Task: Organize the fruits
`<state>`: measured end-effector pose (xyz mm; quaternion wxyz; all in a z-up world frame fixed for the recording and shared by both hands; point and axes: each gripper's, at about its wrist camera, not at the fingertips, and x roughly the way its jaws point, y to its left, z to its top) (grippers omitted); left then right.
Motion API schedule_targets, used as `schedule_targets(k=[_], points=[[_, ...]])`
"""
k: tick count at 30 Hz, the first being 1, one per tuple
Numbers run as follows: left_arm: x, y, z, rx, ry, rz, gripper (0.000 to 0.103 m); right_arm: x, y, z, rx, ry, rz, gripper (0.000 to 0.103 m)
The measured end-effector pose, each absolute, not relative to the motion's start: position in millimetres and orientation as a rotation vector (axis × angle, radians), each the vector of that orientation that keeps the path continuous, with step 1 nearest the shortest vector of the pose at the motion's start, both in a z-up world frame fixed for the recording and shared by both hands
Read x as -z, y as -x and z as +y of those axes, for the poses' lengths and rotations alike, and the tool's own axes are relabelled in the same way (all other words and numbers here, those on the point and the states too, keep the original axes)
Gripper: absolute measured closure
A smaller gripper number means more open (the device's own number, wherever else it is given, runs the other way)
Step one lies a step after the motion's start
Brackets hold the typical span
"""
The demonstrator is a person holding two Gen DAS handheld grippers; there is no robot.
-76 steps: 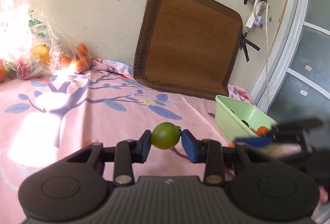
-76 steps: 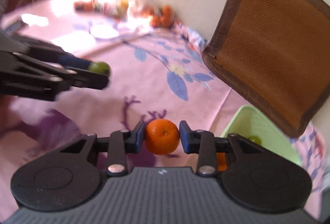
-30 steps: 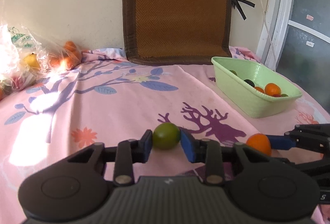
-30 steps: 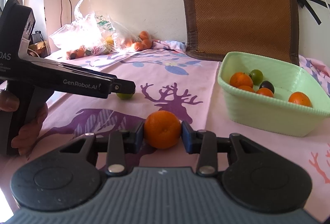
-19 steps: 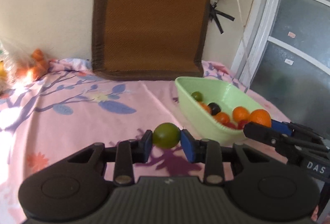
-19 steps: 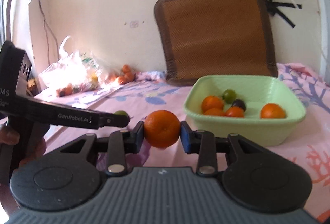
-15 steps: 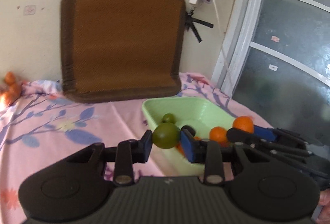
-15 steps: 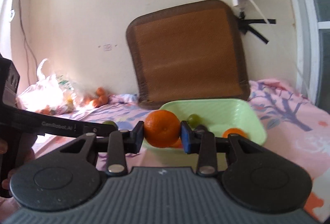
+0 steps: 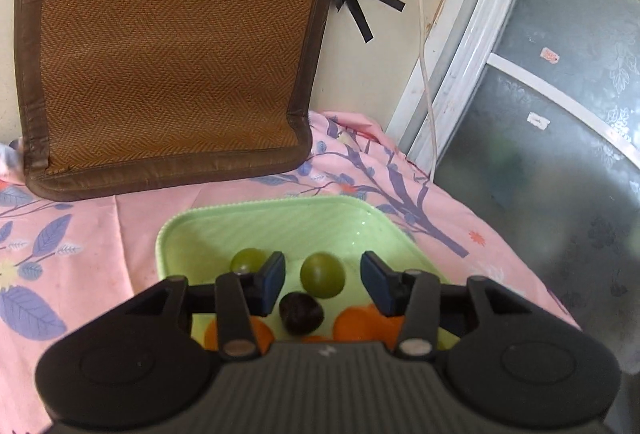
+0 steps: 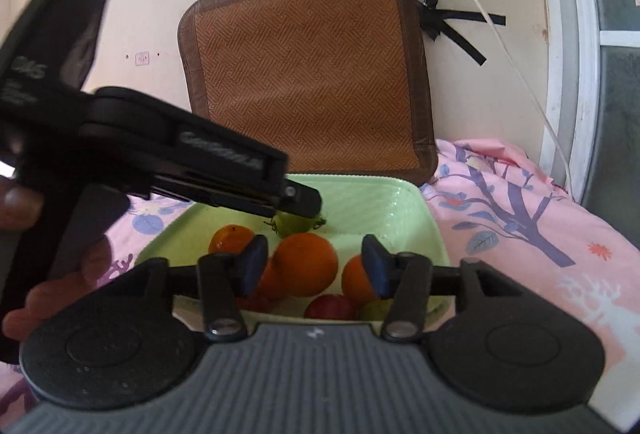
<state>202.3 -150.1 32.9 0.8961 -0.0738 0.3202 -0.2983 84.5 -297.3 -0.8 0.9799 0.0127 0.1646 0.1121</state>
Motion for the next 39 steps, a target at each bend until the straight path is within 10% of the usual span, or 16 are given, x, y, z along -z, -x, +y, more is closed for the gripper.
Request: schedule_targets(k=[23,27,31,39], points=[[-35,-30,-48,0.359,0.083,0.482,0.052,-2,15,-281,-0.203,-0.276,0.300,0.048],[-34,-7,-59,0.333,0.042,0.480,0.040,-2,21,-278,-0.213,-0.303,0.360,0.048],[-38,12,-66,0.318,0.048,0.455,0.005,-1,34,-281,-0.207,-0.330,0.406,0.047],[-53,33,-77,0.279,0.034,0.412,0.000,-1,56,-287,-0.215,-0.351,0.434,0.042]])
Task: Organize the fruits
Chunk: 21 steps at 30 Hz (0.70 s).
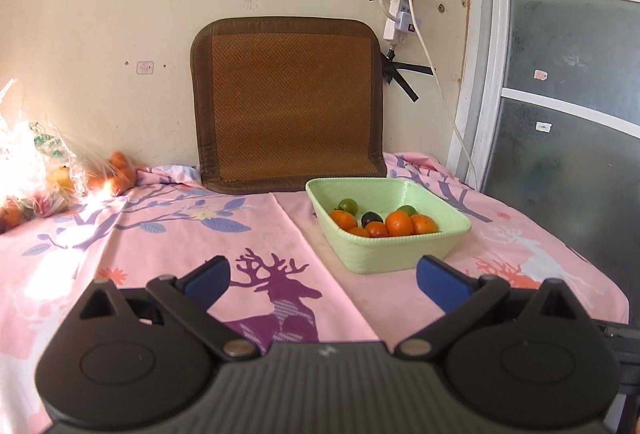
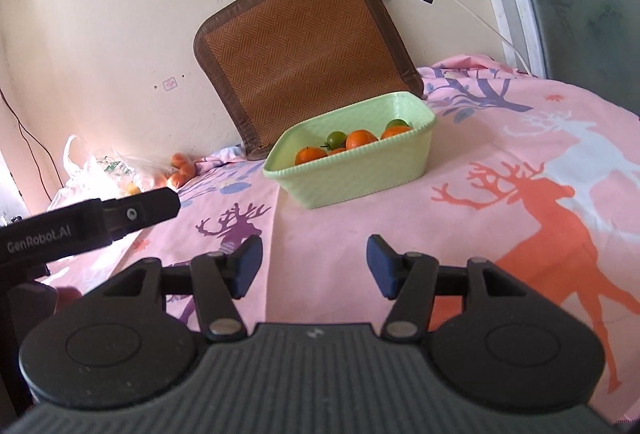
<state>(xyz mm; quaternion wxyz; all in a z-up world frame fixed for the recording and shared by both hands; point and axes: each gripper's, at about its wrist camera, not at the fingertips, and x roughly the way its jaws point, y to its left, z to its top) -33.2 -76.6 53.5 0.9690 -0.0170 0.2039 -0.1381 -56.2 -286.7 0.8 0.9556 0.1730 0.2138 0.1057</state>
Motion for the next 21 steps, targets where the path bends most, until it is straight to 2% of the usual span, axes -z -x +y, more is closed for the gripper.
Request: schedule_targets(k=[21], points=[[-56,42,-92,0.108,-0.083,0.350,0.000,3,63,-301,-0.226,-0.398,0.425,0.037]])
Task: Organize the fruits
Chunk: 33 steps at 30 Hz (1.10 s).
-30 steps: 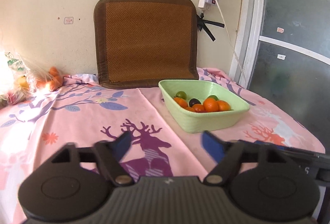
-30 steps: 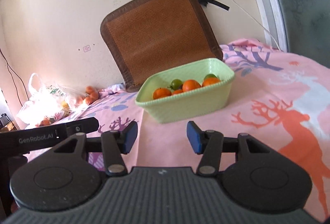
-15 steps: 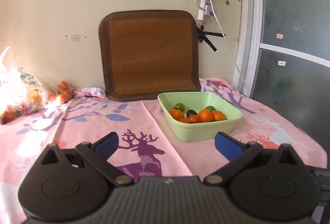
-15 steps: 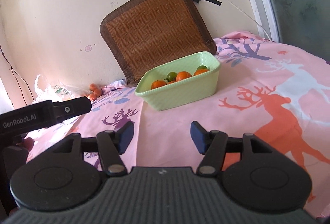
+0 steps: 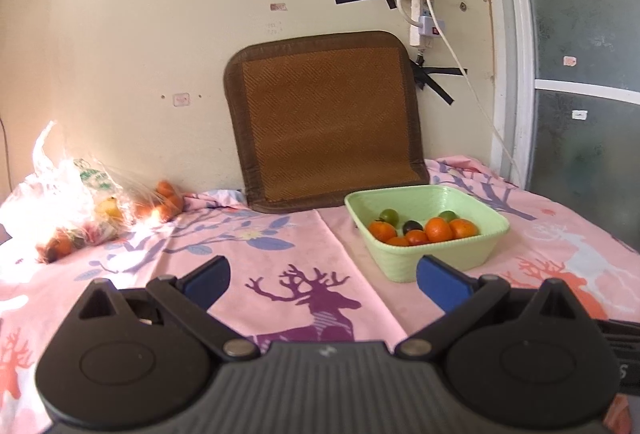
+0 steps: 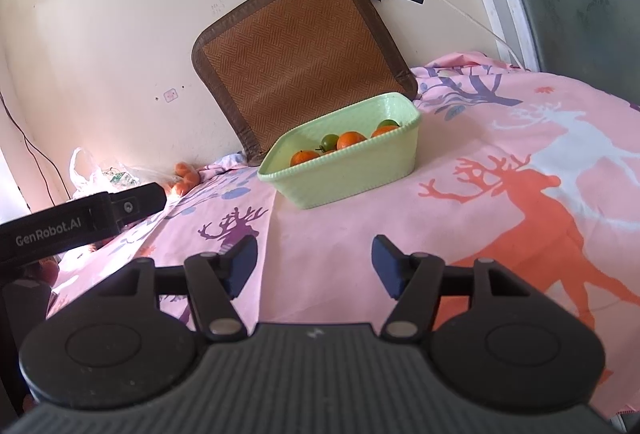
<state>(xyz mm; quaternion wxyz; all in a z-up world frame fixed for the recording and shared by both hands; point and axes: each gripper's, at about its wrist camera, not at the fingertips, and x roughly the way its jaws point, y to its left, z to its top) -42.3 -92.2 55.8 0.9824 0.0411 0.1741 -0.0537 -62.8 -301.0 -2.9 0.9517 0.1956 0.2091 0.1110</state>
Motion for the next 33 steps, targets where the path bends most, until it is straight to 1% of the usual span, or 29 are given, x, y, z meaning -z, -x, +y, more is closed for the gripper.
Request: schedule_targets(k=[8,20,25,33], points=[[-51,42,-99,0.069,-0.140,0.342,0.000,8,59,-301,-0.226,-0.405,0.438,0.037],[-49,33,-94,0.067,-0.102,0.425,0.000,11,58,-302,-0.223,-0.397,0.436,0.037],[-49,31,-93,0.060,-0.098,0.432,0.000,10,57,-299,-0.228,-0.375,0.432,0.034],[-45,29,-94,0.045,-0.121,0.438,0.000,11,56,-299,-0.226,-0.371,0.434,0.034]])
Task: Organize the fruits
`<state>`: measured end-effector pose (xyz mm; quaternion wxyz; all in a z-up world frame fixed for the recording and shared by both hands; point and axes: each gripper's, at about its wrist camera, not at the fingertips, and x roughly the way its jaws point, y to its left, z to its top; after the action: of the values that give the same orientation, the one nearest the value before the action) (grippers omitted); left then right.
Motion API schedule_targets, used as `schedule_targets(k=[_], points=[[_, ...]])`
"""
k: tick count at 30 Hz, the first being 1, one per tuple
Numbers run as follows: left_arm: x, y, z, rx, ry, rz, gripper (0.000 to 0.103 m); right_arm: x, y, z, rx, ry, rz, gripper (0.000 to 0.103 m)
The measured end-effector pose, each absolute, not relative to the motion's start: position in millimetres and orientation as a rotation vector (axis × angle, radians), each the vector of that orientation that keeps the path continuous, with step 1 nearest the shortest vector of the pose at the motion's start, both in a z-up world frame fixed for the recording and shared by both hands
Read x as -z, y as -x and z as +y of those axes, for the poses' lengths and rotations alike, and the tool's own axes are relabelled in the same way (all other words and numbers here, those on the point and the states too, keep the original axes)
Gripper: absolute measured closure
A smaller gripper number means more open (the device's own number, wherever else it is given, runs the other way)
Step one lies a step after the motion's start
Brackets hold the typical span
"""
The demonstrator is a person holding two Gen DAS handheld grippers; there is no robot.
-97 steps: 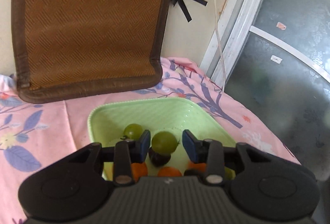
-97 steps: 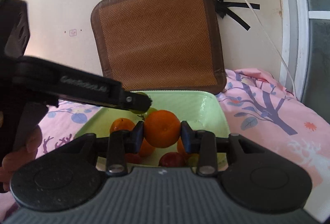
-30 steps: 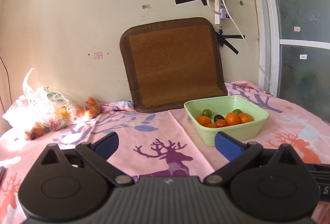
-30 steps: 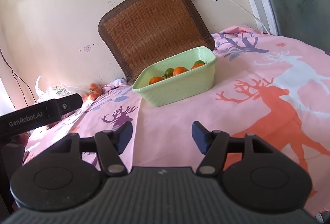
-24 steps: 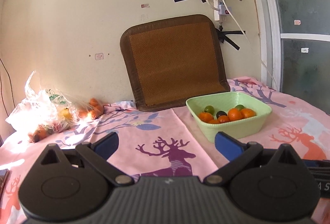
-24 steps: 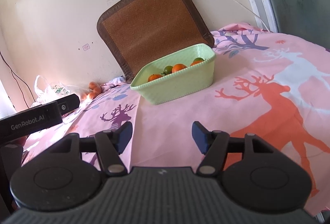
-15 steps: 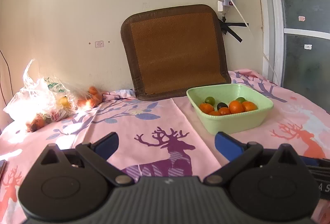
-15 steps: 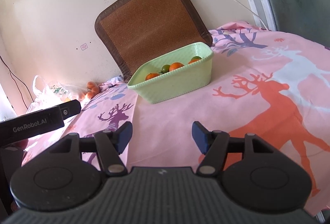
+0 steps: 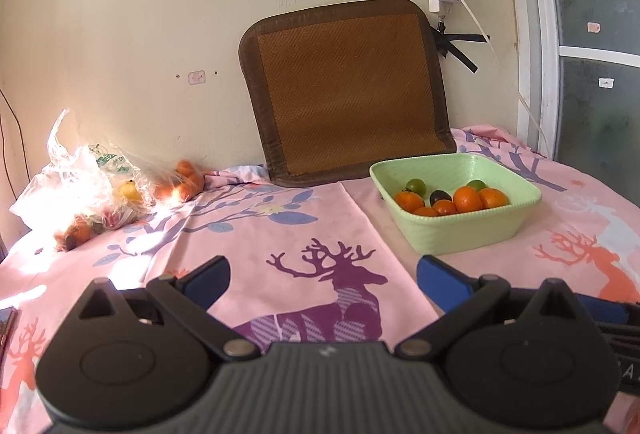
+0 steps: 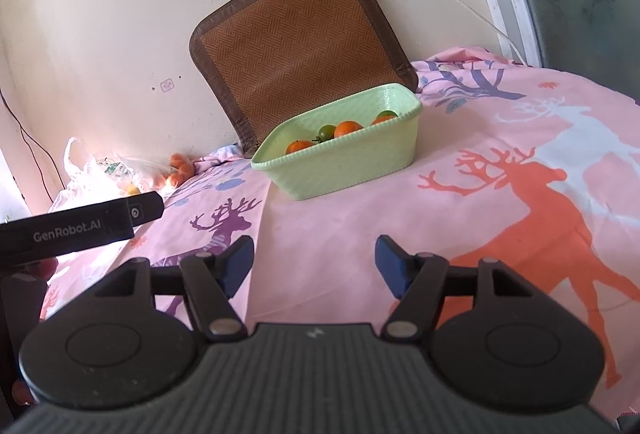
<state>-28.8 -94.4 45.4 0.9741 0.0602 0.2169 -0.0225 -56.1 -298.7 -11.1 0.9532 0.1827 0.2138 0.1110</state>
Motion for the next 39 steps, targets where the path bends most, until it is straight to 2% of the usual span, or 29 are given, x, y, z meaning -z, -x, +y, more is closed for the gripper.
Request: schedule_targets(k=[20,39], points=[[-55,36,-89,0.022,-0.123,0.405,0.000,7,62,-296,-0.232,-0.344,0.417,0.031],[-56,35,-86,0.016,-0.103,0.448,0.000,6,62,-293,-0.228,-0.344,0.415,0.031]])
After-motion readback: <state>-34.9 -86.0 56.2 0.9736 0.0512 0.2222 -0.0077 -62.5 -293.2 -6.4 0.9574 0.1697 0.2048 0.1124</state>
